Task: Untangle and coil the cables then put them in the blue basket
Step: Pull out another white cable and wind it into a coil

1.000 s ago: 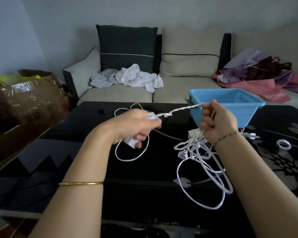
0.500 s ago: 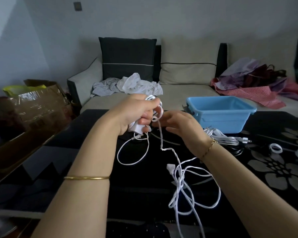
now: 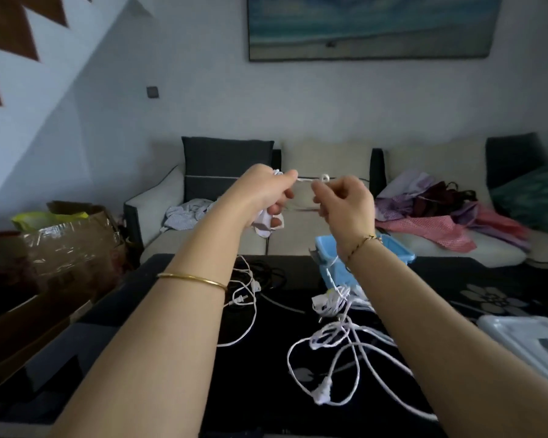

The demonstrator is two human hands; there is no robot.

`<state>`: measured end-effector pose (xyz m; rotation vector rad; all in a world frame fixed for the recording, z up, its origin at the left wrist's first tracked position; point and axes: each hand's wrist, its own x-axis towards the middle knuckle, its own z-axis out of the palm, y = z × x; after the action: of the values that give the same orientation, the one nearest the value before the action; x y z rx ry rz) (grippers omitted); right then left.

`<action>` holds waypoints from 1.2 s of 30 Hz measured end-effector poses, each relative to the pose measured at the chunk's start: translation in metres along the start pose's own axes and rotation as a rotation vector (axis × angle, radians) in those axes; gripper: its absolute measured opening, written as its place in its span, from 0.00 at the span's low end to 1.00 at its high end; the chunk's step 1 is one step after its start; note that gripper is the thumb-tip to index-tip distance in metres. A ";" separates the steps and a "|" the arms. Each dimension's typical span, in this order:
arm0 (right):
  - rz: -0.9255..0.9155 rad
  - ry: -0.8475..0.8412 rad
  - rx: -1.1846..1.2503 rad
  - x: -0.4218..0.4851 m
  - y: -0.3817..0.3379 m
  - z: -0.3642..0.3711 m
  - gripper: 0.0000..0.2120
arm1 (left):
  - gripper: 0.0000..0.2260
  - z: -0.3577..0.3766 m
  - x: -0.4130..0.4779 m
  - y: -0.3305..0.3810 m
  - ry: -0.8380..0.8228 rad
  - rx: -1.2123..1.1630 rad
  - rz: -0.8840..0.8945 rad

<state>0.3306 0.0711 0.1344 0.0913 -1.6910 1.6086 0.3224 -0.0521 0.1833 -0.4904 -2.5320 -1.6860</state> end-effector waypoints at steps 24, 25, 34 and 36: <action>0.170 -0.380 0.311 0.063 -0.123 0.012 0.07 | 0.18 -0.075 -0.035 0.121 -0.230 -0.576 0.046; 0.135 -0.383 0.361 0.061 -0.120 0.012 0.07 | 0.18 -0.075 -0.035 0.120 -0.216 -0.587 0.048; 0.099 -0.245 0.274 0.047 -0.074 0.023 0.06 | 0.26 -0.060 -0.019 0.088 -0.420 -0.920 -0.061; 0.105 -0.286 0.231 0.041 -0.058 0.025 0.08 | 0.21 -0.053 -0.012 0.074 -0.409 -1.046 -0.072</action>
<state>0.3214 0.0562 0.2077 0.3682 -1.7365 1.9406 0.3488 -0.0772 0.2674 -0.8429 -1.6126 -3.1158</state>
